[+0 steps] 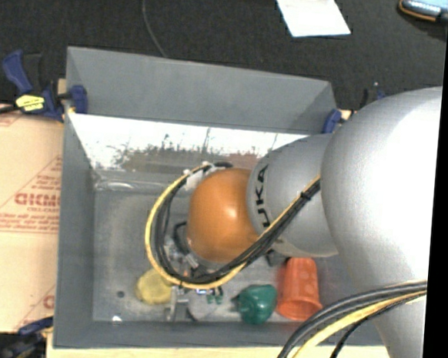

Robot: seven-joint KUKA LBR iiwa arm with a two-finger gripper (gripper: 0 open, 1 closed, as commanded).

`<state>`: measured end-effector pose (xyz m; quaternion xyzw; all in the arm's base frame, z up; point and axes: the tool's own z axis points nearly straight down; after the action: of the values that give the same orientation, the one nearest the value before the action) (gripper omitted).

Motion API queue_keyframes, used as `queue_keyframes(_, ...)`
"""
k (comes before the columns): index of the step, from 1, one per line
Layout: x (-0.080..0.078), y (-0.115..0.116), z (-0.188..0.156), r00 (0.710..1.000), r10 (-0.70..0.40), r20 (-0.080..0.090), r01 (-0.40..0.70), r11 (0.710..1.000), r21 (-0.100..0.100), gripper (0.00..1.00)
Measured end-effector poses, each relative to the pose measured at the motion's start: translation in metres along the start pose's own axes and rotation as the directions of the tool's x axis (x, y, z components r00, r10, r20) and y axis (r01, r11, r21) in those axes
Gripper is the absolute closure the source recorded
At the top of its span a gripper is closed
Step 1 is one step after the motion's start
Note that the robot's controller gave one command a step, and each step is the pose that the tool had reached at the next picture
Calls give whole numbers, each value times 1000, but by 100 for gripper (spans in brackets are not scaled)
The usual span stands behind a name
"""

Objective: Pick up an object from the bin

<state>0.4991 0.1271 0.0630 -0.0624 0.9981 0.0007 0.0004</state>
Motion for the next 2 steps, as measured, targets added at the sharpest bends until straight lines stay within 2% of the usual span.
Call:
queue_keyframes(1,-7,9,-7,924,381,22,-381,924,-16,0)
queue_keyframes(2,-4,0,-5,1000,9,16,-9,1000,-4,100)
